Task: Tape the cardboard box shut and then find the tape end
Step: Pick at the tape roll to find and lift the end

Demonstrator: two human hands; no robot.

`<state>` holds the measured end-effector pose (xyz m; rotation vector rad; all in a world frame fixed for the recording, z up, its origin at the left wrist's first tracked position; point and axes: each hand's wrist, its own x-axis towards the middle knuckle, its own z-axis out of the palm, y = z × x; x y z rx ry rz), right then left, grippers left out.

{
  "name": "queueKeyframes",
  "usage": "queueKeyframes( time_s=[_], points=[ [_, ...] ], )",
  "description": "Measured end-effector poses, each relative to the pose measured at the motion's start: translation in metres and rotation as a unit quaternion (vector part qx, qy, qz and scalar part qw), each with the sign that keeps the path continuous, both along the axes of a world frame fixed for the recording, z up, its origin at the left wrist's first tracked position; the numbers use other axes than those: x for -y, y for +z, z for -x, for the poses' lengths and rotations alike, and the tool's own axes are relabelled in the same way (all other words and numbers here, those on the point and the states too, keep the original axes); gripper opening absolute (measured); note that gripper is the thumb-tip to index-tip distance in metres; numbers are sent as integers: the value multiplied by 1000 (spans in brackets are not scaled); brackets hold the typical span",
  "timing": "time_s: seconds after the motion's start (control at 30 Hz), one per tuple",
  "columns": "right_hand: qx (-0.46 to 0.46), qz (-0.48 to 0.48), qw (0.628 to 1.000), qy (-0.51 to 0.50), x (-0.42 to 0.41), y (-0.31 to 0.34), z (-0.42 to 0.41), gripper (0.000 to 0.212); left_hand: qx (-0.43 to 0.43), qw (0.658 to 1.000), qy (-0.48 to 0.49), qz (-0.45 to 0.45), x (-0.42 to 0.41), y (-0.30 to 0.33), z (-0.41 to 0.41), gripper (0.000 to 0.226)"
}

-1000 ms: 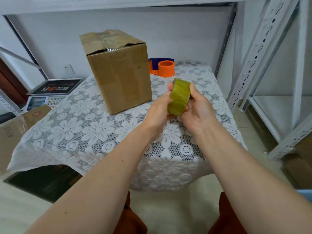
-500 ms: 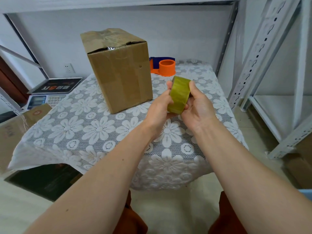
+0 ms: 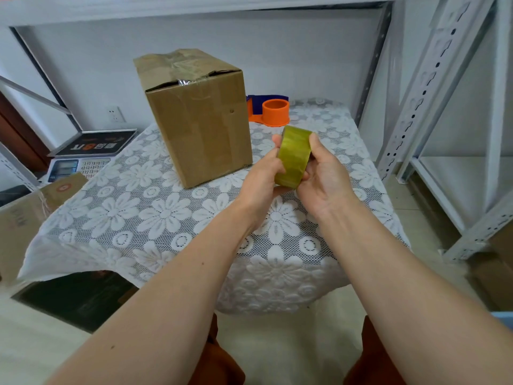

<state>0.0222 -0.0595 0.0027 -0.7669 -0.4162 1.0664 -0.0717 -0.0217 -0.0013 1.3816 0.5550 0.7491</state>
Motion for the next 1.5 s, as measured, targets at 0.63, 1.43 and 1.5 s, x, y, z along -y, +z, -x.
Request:
queueKeyframes(
  time_s=[0.63, 1.43, 1.5],
  points=[
    [5, 8, 1000, -4, 2, 2, 1, 40, 7, 1000, -13, -2, 1, 1, -1, 31],
    [5, 15, 1000, -3, 4, 3, 3, 43, 10, 1000, -15, 3, -1, -1, -2, 35],
    [2, 15, 1000, -2, 4, 3, 3, 43, 13, 1000, -17, 2, -1, -1, -2, 39]
  ],
)
